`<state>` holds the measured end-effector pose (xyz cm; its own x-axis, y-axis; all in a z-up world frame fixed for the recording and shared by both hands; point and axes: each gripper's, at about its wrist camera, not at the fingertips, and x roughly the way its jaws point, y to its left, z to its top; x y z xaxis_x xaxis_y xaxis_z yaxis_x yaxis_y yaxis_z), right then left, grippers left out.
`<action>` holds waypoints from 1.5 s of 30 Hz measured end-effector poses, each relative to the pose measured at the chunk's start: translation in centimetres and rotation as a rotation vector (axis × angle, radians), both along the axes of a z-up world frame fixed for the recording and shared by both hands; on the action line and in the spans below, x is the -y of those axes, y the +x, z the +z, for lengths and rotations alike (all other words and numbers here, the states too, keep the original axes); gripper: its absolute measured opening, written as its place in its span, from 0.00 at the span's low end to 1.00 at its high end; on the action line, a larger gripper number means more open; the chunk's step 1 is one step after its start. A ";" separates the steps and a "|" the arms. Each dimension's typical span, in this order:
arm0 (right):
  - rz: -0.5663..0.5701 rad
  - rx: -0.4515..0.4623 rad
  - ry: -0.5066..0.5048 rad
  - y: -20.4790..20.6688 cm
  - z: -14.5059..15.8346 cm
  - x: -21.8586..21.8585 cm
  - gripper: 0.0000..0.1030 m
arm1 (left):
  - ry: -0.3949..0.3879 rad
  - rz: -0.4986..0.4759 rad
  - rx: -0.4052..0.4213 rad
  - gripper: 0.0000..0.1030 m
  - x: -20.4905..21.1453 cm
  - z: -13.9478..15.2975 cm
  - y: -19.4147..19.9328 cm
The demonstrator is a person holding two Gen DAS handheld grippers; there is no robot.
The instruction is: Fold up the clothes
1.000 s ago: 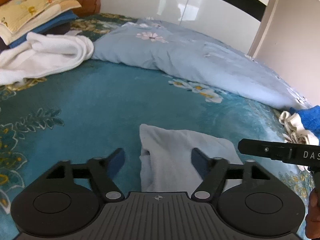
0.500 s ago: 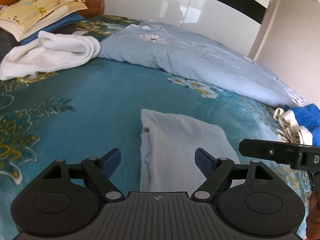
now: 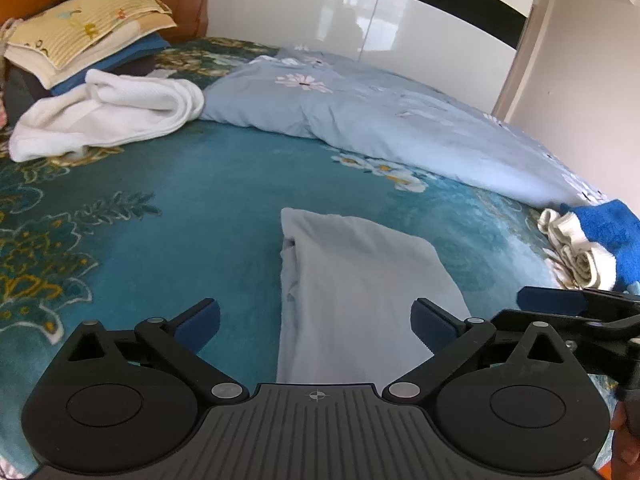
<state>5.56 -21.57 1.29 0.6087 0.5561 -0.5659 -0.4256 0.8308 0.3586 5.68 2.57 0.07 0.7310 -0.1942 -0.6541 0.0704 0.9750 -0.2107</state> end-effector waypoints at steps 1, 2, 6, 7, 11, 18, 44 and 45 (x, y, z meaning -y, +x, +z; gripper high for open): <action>0.003 0.002 0.006 -0.2 0.1 0.1 0.99 | 0.004 0.003 0.001 1.00 0.0 0.0 -0.3; 0.006 0.005 0.012 -0.4 0.1 0.1 0.99 | 0.007 0.005 0.001 1.00 0.0 0.0 -0.5; 0.012 0.016 0.031 -0.9 0.3 0.4 0.99 | 0.016 0.018 0.002 1.00 -0.2 0.0 -1.7; 0.013 0.017 0.035 -1.0 0.3 0.5 0.99 | 0.018 0.021 0.003 1.00 -0.3 -0.1 -2.1; 0.014 0.024 0.044 -1.5 0.4 0.8 0.99 | 0.027 0.034 0.007 1.00 -0.5 -0.5 -3.4; -0.005 0.045 0.048 -2.0 0.3 1.5 0.99 | -0.010 0.084 -0.022 1.00 -1.7 -1.6 -4.7; -0.068 0.021 0.117 0.1 -1.3 3.3 0.99 | -0.044 0.021 -0.163 1.00 -1.4 -4.3 -6.5; -0.077 0.017 0.121 0.7 -1.5 3.5 0.99 | -0.055 0.022 -0.167 1.00 -1.5 -4.3 -6.5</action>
<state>6.26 -25.05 -0.18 0.6613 0.5706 -0.4869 -0.3687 0.8126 0.4514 -0.82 4.04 -4.26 0.6173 -0.2184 -0.7558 0.0090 0.9626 -0.2709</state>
